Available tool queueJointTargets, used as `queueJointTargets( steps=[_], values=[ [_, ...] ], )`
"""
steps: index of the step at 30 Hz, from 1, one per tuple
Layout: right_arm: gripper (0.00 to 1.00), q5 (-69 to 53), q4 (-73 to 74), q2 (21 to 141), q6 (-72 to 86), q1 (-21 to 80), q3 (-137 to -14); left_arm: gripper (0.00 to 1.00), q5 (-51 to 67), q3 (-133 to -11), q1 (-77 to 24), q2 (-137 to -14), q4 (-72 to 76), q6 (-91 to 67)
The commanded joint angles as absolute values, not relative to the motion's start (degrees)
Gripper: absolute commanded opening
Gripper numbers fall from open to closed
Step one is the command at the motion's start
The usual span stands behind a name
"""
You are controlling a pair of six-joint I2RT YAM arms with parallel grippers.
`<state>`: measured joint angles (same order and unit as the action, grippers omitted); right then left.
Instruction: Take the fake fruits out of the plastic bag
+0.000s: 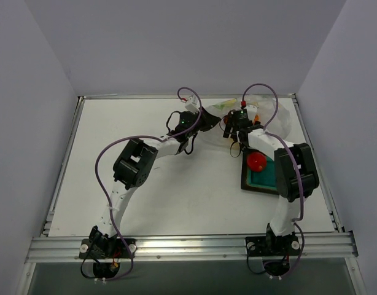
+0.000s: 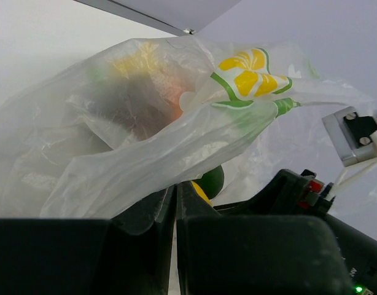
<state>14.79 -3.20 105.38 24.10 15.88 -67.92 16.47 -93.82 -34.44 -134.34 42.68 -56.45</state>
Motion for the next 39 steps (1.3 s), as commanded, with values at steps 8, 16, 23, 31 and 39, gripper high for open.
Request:
queueJointTargets(
  steps=[8, 16, 23, 31, 39],
  values=[
    [0.69, 15.64, -0.26, 112.67, 26.02, 16.61, -75.85, 0.02, 17.05, -93.69, -34.63, -130.96, 47.28, -57.22],
    [0.85, 21.09, -0.35, 111.1, 22.06, 17.58, -77.96, 0.02, 17.14, -93.78, -34.72, -131.31, 47.55, -57.57],
    [0.76, 21.36, -0.18, 107.58, 20.83, 17.58, -77.43, 0.02, 17.14, -93.6, -34.72, -130.96, 47.37, -57.13],
    [0.54, 18.11, 2.64, 113.46, 19.34, 17.58, -80.51, 0.02, 17.05, -93.6, -34.8, -130.87, 47.46, -57.3],
    [0.63, 17.67, 2.72, 115.75, 18.46, 17.23, -82.35, 0.02, 17.14, -93.6, -34.54, -131.22, 47.64, -57.48]
  ],
)
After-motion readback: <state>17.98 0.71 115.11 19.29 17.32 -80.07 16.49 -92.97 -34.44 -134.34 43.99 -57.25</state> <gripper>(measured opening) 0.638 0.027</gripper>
